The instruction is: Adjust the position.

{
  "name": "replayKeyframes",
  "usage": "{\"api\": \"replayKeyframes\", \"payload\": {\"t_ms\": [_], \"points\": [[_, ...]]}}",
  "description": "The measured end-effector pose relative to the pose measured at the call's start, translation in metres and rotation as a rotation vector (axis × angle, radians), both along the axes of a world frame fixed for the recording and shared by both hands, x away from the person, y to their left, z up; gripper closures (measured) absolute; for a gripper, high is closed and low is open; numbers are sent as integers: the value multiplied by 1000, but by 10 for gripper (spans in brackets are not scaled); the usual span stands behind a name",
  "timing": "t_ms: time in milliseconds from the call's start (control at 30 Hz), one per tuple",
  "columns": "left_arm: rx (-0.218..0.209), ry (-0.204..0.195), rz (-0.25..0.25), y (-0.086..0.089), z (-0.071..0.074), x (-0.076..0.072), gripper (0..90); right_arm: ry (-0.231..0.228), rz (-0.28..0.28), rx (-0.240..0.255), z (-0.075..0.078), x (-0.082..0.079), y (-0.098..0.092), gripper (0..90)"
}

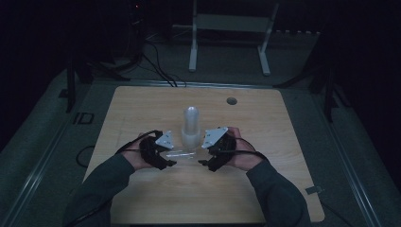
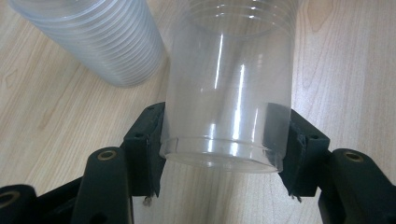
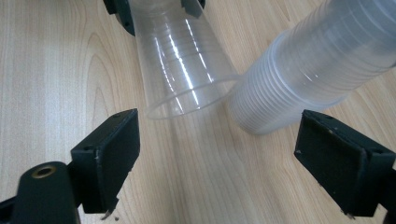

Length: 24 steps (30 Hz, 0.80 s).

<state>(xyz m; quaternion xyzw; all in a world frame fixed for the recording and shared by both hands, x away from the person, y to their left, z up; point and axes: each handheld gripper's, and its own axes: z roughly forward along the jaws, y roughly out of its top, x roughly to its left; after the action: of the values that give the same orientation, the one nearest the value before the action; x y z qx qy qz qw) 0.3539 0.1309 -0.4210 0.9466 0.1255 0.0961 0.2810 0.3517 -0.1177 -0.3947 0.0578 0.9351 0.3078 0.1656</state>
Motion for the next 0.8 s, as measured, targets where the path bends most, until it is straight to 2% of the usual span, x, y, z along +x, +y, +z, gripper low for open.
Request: {"api": "replayKeyframes", "payload": {"t_ms": [267, 800], "points": [[-24, -7, 2, 2, -1, -2, 414, -8, -28, 7, 1, 2, -6, 142], [-111, -9, -3, 9, 0, -1, 413, -8, -48, 17, 1, 3, -14, 145]]}}
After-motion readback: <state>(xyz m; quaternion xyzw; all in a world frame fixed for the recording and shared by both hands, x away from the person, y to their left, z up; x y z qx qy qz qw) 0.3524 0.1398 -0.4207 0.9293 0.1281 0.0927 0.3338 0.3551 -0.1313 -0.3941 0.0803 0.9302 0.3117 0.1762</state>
